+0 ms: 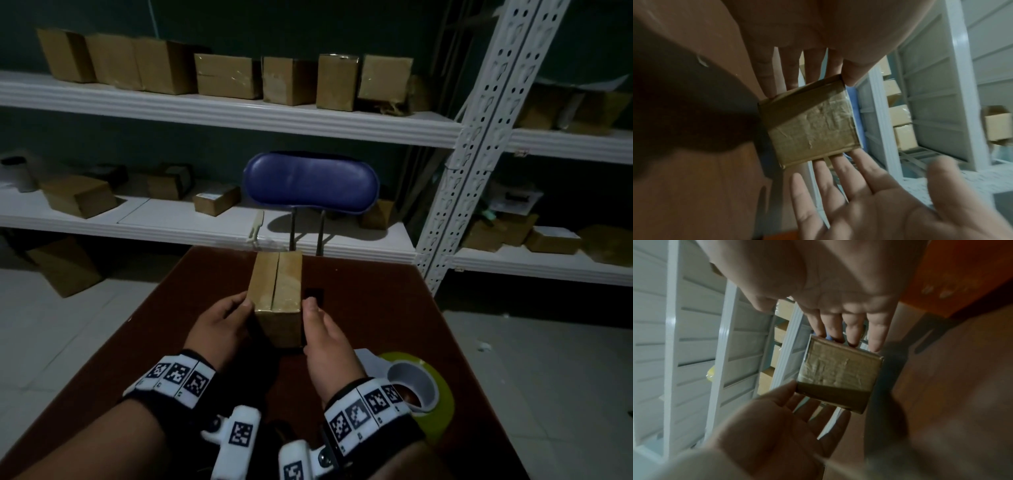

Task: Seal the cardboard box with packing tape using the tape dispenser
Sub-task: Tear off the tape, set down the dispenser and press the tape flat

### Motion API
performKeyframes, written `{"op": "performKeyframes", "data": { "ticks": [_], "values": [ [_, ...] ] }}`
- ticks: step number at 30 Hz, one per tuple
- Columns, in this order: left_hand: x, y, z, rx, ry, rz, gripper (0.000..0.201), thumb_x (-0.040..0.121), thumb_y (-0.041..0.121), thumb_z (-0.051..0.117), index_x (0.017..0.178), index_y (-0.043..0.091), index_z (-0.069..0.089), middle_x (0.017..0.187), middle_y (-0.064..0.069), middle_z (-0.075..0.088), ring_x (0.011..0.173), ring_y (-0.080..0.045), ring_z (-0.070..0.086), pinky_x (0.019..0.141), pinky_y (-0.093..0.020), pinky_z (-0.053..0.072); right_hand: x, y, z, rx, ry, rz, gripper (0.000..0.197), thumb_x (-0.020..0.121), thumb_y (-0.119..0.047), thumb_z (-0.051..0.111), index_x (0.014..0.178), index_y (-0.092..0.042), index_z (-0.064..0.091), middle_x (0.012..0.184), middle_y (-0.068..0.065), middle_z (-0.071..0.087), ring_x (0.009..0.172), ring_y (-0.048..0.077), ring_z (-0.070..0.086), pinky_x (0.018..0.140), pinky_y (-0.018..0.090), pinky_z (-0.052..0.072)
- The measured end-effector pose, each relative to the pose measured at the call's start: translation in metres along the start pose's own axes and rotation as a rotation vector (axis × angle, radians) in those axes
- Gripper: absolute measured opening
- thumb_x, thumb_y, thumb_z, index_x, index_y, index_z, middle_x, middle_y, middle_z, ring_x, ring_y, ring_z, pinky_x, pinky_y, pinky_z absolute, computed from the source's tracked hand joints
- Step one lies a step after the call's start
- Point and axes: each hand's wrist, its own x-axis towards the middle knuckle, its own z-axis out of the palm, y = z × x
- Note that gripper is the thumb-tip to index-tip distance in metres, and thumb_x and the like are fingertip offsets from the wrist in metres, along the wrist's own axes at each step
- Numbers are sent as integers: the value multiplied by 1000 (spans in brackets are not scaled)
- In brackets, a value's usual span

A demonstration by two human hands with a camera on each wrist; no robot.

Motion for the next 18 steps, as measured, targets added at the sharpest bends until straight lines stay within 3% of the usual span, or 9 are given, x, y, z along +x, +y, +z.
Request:
{"op": "performKeyframes", "data": {
  "ticks": [2, 5, 7, 11, 15, 18],
  "values": [
    [7, -6, -1, 6, 7, -17, 27, 97, 26, 59, 122, 19, 68, 115, -5, 73, 108, -24, 67, 105, -49, 47, 6, 2, 3, -3, -13, 30, 106, 56, -103, 34, 139, -40, 54, 141, -10, 58, 130, 14, 53, 116, 44, 36],
    [18, -15, -3, 28, 7, -24, 20, 96, 29, 60, 112, 26, 71, 113, -4, 74, 107, -24, 68, 104, -52, 48, 13, 6, 7, 23, -3, 64, 118, 47, -107, 35, 141, -38, 53, 147, -9, 54, 136, 16, 48, 118, 46, 32],
    [23, -18, -4, 48, 9, -13, 20, 95, 31, 61, 112, 27, 71, 114, -4, 74, 108, -23, 67, 104, -50, 48, 17, 8, 11, 46, -1, 83, 114, 48, -106, 38, 139, -39, 55, 144, -10, 56, 133, 15, 51, 118, 46, 33],
    [28, -18, -5, 98, 23, -8, 29, 98, 27, 58, 124, 18, 68, 117, -5, 72, 110, -21, 65, 103, -39, 47, 20, 8, 15, 49, -17, 93, 91, 57, -100, 41, 124, -42, 63, 128, -12, 66, 117, 11, 60, 110, 38, 40],
    [28, -21, -6, 122, 19, -38, 27, 97, 37, 57, 115, 23, 71, 115, -3, 72, 111, -22, 65, 103, -40, 47, 23, 15, 18, -6, -4, 98, 103, 58, -102, 31, 139, -43, 54, 141, -9, 59, 130, 18, 54, 114, 47, 38],
    [29, -22, -4, 95, 35, -57, 21, 99, 34, 55, 111, 23, 68, 111, -2, 69, 106, -21, 62, 92, -31, 43, 26, 18, 18, 30, 1, 118, 104, 53, -105, 35, 136, -46, 54, 142, -10, 58, 132, 18, 53, 115, 48, 36]
  ]
}}
